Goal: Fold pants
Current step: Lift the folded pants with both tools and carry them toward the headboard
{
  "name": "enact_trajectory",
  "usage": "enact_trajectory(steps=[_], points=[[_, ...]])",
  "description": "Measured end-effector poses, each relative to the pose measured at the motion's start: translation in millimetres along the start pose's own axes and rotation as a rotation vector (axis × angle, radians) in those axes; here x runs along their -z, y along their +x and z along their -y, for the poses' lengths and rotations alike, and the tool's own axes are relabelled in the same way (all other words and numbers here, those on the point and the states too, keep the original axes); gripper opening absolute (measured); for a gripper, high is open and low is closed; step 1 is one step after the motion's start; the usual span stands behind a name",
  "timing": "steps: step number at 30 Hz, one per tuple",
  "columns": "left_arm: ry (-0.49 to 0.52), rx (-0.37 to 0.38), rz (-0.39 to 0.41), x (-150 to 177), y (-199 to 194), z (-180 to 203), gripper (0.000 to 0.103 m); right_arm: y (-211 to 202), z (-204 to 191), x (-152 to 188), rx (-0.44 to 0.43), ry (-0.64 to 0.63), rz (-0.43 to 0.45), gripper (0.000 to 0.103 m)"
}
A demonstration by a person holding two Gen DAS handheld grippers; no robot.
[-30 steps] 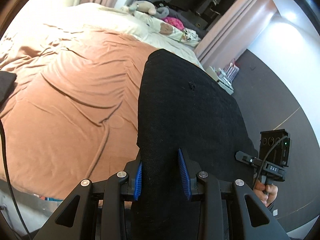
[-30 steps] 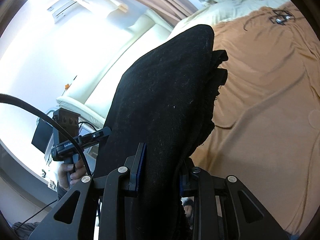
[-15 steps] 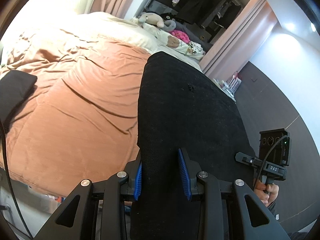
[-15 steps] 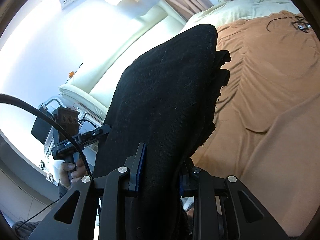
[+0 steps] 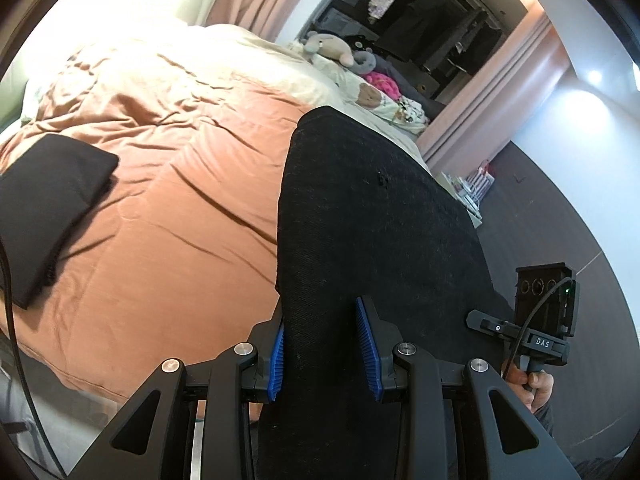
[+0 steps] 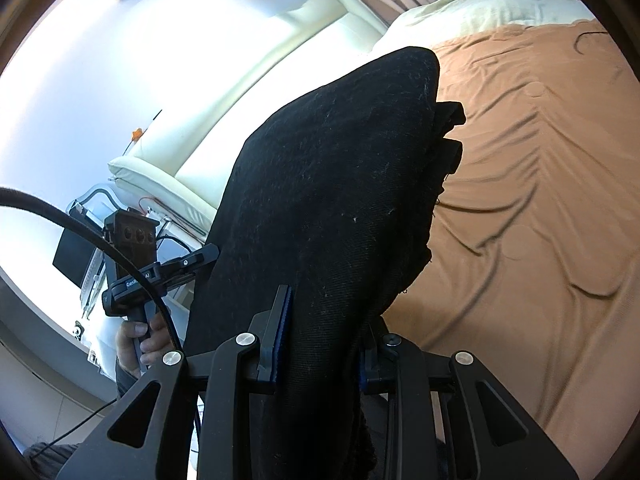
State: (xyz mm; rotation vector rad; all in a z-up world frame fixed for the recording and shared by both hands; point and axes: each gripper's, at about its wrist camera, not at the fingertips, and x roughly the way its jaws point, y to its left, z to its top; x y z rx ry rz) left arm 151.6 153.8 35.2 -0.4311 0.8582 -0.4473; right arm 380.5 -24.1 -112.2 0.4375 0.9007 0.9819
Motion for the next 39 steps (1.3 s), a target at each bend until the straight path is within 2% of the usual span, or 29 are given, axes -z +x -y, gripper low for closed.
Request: enact_trajectory(steps=[14, 30, 39], points=[[-0.090, -0.058, 0.032, -25, -33, -113, 0.029, 106, -30, -23, -0.015, -0.038, -0.068, 0.024], [-0.179, -0.113, 0.088, -54, -72, -211, 0.028, 193, -70, -37, -0.044, -0.094, -0.139, 0.024], [-0.207, -0.162, 0.110, -90, -99, -262, 0.026, 244, -97, -53, -0.077, -0.110, -0.161, 0.024]])
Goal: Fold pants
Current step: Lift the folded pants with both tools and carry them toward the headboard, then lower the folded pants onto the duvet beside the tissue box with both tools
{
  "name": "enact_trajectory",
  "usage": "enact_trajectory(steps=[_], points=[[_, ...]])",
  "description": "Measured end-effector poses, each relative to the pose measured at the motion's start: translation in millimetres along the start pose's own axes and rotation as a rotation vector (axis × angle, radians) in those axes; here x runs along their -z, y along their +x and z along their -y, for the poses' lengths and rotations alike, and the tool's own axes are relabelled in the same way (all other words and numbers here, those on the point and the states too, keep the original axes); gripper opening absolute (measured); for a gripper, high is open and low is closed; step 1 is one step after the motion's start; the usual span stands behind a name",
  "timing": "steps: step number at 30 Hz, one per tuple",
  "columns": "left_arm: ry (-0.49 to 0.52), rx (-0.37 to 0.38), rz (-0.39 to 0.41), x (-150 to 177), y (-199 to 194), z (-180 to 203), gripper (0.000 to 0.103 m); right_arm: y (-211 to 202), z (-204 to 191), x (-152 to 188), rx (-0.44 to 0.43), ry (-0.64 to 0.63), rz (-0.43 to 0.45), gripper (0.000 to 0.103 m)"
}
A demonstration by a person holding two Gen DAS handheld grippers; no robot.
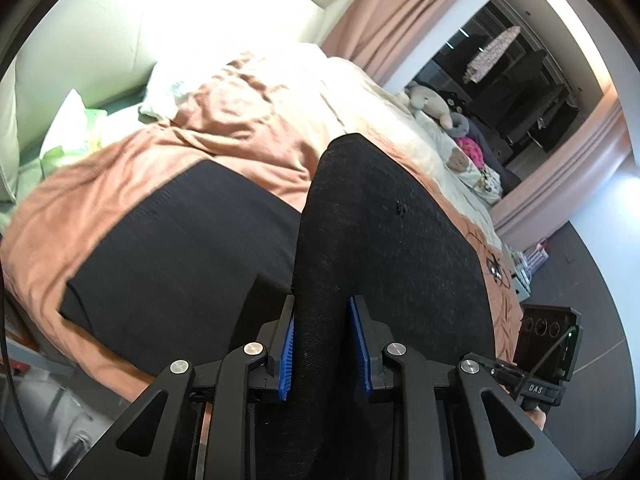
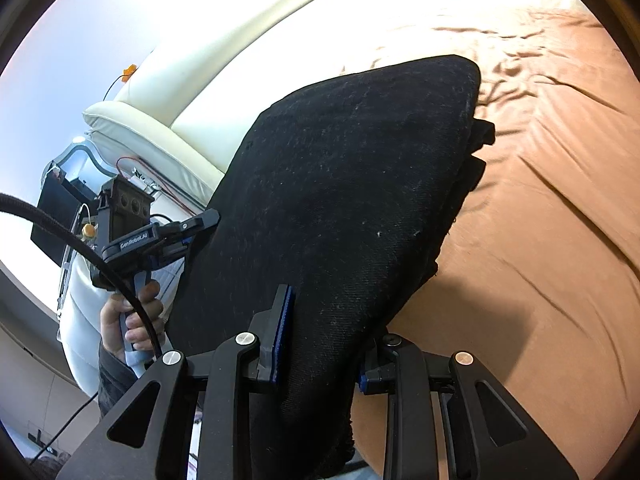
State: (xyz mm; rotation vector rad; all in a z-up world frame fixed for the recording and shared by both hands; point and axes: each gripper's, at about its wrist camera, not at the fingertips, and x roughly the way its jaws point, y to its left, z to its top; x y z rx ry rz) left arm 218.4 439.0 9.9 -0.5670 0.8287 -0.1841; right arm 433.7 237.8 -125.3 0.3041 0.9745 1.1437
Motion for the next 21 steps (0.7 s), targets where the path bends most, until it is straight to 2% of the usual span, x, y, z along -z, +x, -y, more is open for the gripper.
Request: enact_trajectory(steps=[11, 21], points=[[0.010, -0.073, -0.001, -62, 1, -43, 0.026, 74, -38, -18, -0.022, -0.001, -0.019, 0.024], [0.017, -0.188, -0.017, -96, 9, -83, 0.026, 128, -48, -6, -0.077, 0.028, -0.049, 0.024]])
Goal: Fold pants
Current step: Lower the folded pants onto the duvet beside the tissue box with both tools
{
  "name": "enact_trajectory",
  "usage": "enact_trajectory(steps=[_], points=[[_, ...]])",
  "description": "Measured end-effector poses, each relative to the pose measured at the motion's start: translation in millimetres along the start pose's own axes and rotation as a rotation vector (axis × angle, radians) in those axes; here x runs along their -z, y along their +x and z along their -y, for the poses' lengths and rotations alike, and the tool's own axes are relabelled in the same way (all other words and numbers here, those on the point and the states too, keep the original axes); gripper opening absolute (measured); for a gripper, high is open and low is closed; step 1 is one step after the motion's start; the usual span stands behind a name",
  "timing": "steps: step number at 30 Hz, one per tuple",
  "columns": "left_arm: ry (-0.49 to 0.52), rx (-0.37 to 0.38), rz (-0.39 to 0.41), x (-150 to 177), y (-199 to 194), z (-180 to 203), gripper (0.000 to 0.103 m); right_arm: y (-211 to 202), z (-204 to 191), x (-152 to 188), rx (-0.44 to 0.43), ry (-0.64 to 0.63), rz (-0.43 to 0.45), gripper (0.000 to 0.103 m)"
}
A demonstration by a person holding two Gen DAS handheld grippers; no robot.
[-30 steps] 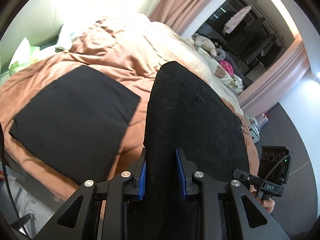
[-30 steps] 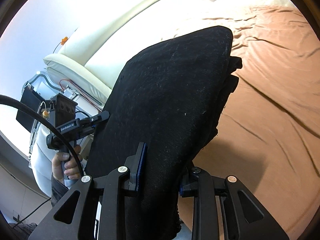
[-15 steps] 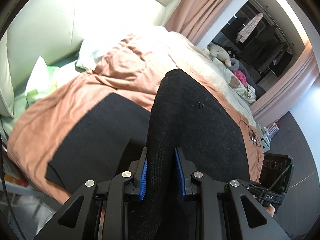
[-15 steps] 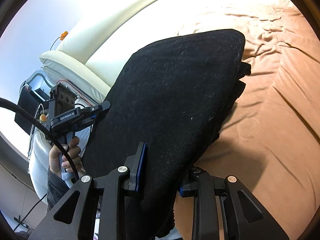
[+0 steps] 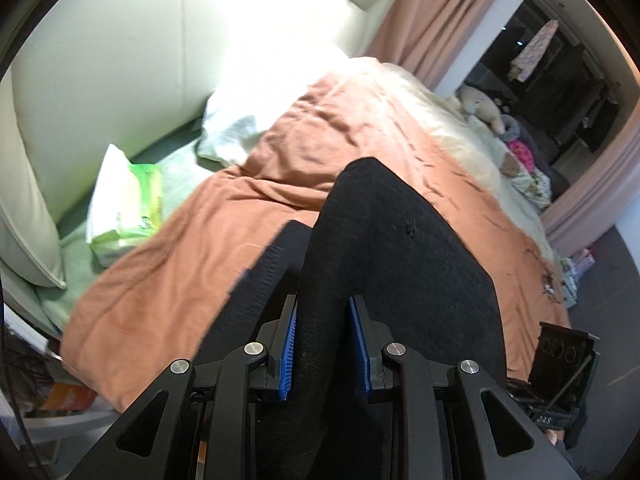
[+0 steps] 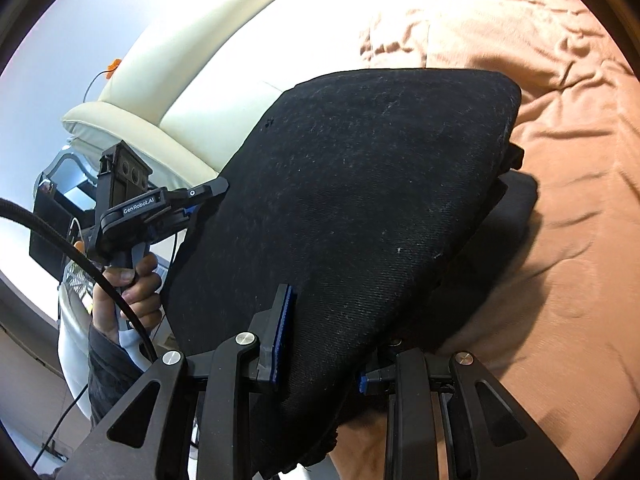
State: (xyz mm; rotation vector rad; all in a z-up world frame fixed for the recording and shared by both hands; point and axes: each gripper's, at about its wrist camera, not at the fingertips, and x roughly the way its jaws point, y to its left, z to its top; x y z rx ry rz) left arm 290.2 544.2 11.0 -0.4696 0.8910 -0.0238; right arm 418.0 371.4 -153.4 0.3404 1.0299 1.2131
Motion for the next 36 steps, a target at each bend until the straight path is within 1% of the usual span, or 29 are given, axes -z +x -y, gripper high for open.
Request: enact_trajectory(steps=[4, 6, 7, 8, 9, 10, 11, 12, 15, 16, 18, 23, 27, 28, 30, 33, 36], points=[[-0.014, -0.046, -0.006, -8, 15, -20, 0.026, 20, 1, 11, -0.023, 0.028, 0.017, 0.024], [-0.005, -0.072, 0.009, -13, 26, -28, 0.026, 31, 6, 21, 0.005, 0.055, 0.029, 0.024], [-0.007, -0.088, 0.020, -13, 34, -34, 0.025, 32, 18, 28, 0.025, 0.082, 0.020, 0.027], [-0.018, -0.107, 0.022, -10, 43, -40, 0.025, 41, 25, 38, 0.051, 0.114, -0.012, 0.028], [-0.043, -0.122, 0.012, -6, 51, -47, 0.025, 46, 25, 43, 0.037, 0.123, -0.025, 0.030], [-0.064, -0.129, 0.001, -3, 55, -51, 0.025, 43, 25, 49, 0.007, 0.119, -0.021, 0.031], [-0.080, -0.131, -0.010, 4, 59, -56, 0.025, 37, 23, 51, 0.001, 0.109, -0.017, 0.032], [-0.079, -0.135, -0.014, 10, 60, -58, 0.025, 34, 21, 52, 0.001, 0.104, -0.027, 0.036], [-0.086, -0.150, -0.002, 25, 55, -61, 0.025, 21, 20, 50, -0.016, 0.107, -0.033, 0.040], [-0.097, -0.145, 0.005, 31, 51, -62, 0.025, 18, 20, 50, -0.014, 0.114, -0.035, 0.040], [-0.104, -0.156, 0.020, 40, 45, -61, 0.025, 15, 22, 50, -0.024, 0.141, -0.049, 0.040], [-0.127, -0.141, 0.062, 60, 30, -55, 0.025, 13, 24, 47, -0.018, 0.195, -0.069, 0.040], [-0.126, -0.130, 0.084, 80, 21, -44, 0.025, 16, 22, 47, 0.004, 0.237, -0.112, 0.041], [-0.136, -0.114, 0.086, 86, 19, -42, 0.025, 13, 24, 45, 0.013, 0.246, -0.118, 0.047], [-0.151, -0.094, 0.093, 96, 17, -38, 0.025, 2, 25, 40, 0.052, 0.260, -0.101, 0.053], [-0.160, -0.064, 0.099, 109, 15, -31, 0.025, -9, 23, 40, 0.040, 0.290, -0.079, 0.056], [-0.162, -0.046, 0.097, 116, 17, -23, 0.025, -7, 25, 35, 0.027, 0.303, -0.086, 0.056]])
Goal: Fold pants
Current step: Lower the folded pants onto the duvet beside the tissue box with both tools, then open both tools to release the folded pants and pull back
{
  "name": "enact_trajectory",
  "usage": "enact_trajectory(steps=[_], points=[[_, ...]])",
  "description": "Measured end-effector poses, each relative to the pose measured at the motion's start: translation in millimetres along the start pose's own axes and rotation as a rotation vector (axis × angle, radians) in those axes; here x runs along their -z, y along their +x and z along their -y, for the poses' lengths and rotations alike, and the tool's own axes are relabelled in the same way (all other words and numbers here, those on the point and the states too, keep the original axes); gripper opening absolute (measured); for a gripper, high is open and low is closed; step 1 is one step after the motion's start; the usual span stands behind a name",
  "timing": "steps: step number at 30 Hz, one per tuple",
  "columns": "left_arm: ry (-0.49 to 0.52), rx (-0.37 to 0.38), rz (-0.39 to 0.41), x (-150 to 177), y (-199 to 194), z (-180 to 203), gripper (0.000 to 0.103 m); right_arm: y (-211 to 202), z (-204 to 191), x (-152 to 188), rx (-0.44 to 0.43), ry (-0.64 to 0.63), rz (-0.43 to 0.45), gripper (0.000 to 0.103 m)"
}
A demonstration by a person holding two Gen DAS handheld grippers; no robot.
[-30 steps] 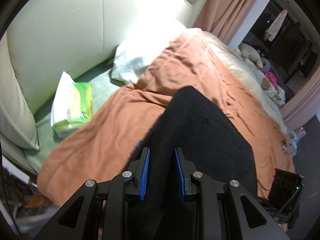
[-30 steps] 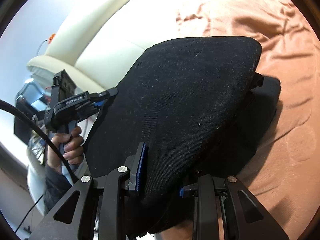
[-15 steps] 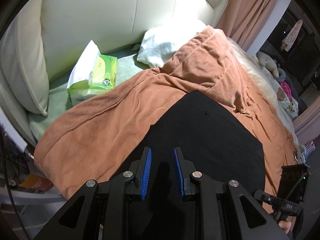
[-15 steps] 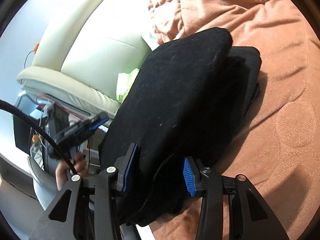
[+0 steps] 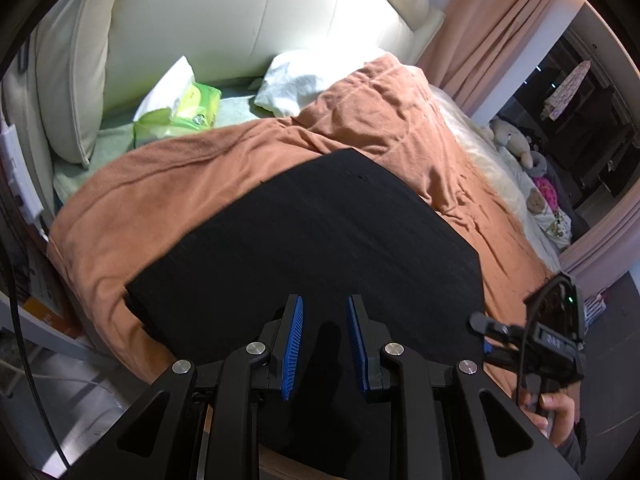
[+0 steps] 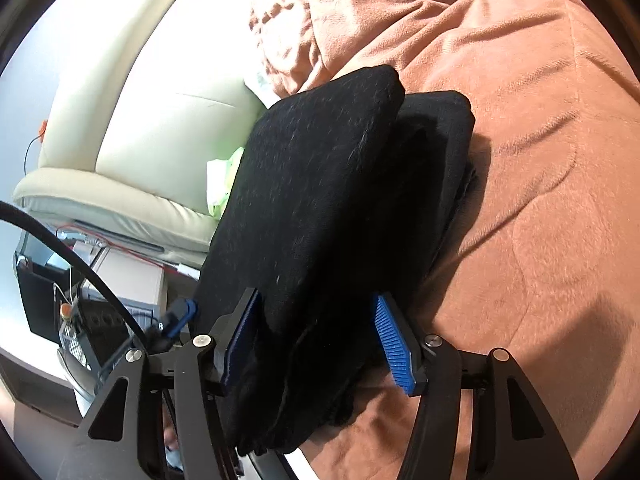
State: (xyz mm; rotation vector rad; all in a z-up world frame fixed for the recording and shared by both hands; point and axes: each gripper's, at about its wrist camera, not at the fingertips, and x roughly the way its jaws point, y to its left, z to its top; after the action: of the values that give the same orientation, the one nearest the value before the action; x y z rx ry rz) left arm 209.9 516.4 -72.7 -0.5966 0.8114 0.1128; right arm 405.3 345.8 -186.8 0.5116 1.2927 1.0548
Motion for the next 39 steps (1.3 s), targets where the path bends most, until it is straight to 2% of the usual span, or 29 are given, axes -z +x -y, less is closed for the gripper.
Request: enact_trajectory(steps=[3, 5, 7, 10, 12, 14, 16, 18, 22, 29, 34, 39], points=[[-0.005, 0.015, 0.005, 5, 3, 7, 0.025, 13, 4, -16, 0.014, -0.015, -0.009, 0.056], [-0.005, 0.024, -0.006, 7, 6, 11, 0.025, 13, 10, -25, 0.029, -0.055, -0.001, 0.045], [0.001, 0.028, -0.006, 7, 9, 16, 0.025, 10, 4, -31, 0.057, -0.104, 0.008, 0.030], [0.000, 0.031, -0.007, 6, 12, 21, 0.025, 3, -22, -29, 0.063, -0.200, 0.050, 0.022], [0.005, 0.029, -0.010, 8, 15, 23, 0.025, -3, -30, -22, 0.093, -0.255, 0.079, 0.022], [0.011, 0.011, -0.026, 12, 21, 23, 0.025, 1, -21, -16, 0.131, -0.259, 0.077, 0.022], [0.000, -0.005, -0.063, 19, 32, 19, 0.024, 10, -2, -13, 0.150, -0.216, 0.047, 0.026], [-0.019, -0.016, -0.092, 26, 41, 14, 0.017, 7, 5, -10, 0.150, -0.210, 0.043, 0.032], [-0.007, -0.017, -0.078, 32, 33, 13, 0.017, -17, -14, -3, 0.225, -0.318, 0.068, 0.032], [0.007, -0.053, 0.003, 11, 8, 13, 0.017, -63, -51, -4, 0.286, -0.502, 0.168, 0.032], [0.046, -0.075, 0.014, -10, 19, 22, 0.017, -53, -56, -9, 0.338, -0.569, 0.162, 0.032], [0.077, -0.095, 0.006, -28, 41, 28, 0.017, -38, -49, -19, 0.367, -0.581, 0.170, 0.032]])
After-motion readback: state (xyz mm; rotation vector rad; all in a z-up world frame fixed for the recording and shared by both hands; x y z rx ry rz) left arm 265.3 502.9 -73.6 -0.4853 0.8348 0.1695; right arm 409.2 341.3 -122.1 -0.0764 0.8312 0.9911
